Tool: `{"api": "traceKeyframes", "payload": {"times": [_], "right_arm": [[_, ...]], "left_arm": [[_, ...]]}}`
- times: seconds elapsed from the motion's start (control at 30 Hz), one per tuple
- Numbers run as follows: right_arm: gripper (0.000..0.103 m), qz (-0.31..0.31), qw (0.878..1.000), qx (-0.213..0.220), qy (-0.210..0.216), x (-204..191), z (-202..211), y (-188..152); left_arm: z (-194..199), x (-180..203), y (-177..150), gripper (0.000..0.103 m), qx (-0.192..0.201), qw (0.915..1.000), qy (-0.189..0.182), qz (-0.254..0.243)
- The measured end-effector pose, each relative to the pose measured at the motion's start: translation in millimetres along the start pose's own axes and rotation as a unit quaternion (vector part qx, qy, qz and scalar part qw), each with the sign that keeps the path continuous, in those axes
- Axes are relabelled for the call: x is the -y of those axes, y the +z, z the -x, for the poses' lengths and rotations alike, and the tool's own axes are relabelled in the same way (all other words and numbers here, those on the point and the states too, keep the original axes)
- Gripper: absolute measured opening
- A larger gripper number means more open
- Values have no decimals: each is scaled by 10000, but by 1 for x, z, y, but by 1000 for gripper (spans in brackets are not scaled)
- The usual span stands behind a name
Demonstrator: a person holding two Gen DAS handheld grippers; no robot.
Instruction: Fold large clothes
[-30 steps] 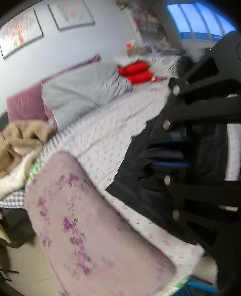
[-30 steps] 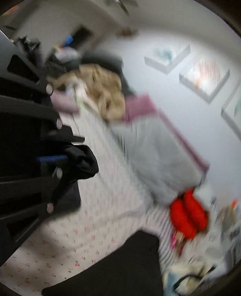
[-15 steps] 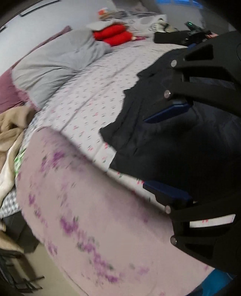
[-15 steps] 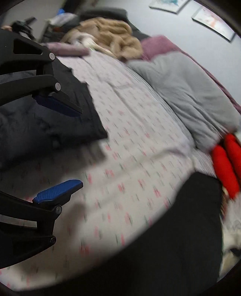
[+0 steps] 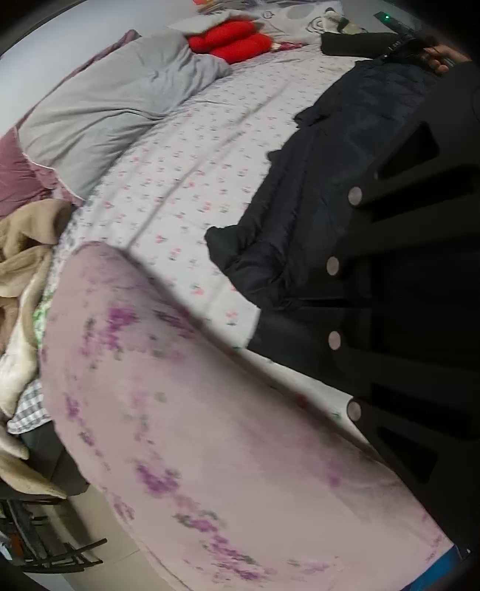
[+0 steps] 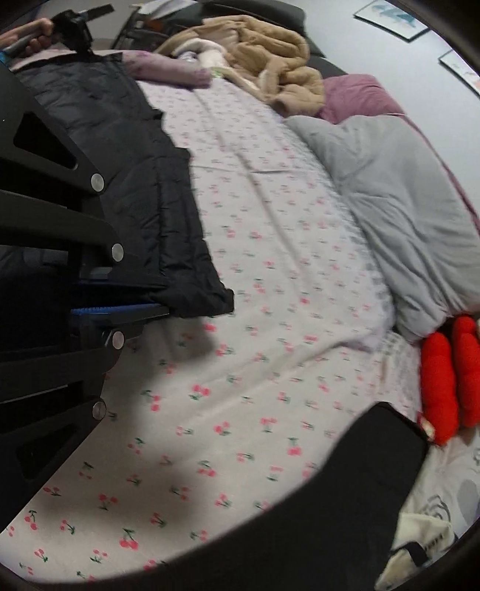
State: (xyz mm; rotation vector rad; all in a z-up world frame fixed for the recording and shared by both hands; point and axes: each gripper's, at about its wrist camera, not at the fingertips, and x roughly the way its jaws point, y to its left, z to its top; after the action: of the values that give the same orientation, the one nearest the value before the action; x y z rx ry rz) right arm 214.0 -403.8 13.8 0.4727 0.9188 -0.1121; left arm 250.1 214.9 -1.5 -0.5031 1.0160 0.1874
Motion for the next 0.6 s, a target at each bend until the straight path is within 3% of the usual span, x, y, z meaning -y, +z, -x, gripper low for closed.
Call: {"api": "traceKeyframes", "payload": {"times": [0.33,0.6], "right_arm": [[4,89,9985,183,-499,-19,-26,13],[4,5,9965,-311,-782,-12,-67,8]], "left_arm": [[-25,6,7,3,135,9988,471,63],[-48,10,2,3,-18,9963,833,-217]]}}
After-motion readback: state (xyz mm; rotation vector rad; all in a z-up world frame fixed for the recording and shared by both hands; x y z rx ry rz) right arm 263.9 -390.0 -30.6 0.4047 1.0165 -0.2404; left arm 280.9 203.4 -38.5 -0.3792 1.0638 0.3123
